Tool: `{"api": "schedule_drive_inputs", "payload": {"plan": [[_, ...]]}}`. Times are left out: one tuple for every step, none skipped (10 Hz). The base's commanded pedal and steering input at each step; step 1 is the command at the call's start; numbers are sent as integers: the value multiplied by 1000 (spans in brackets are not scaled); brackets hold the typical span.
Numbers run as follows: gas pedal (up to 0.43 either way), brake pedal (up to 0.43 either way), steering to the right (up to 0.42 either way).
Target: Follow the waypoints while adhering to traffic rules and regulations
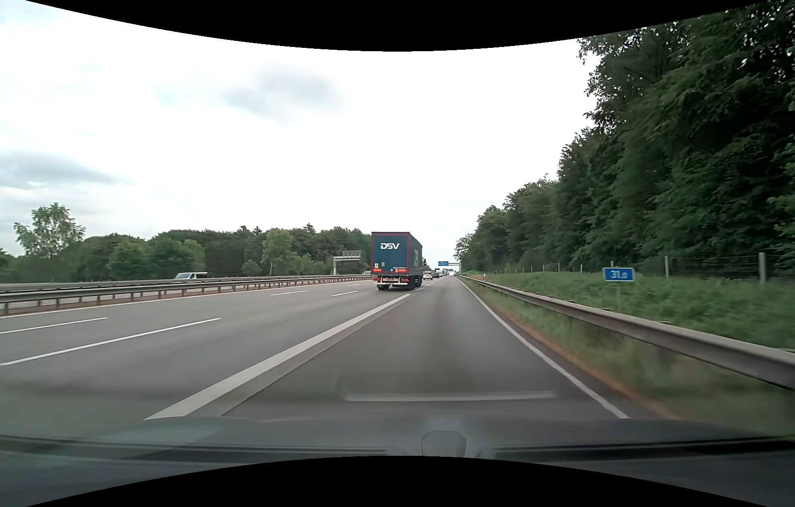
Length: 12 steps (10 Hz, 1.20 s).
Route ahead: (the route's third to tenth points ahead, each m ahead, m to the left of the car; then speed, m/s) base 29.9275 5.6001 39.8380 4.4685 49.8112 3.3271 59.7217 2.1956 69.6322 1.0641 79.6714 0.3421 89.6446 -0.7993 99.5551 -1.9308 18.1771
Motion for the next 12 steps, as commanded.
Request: {"api": "schedule_drive_inputs", "payload": {"plan": [[319,0,34],[339,0,29],[339,0,26],[358,0,25],[370,0,25],[390,0,23],[390,0,20],[390,0,15],[409,0,11],[421,0,6],[441,0,3],[461,0,1]]}}
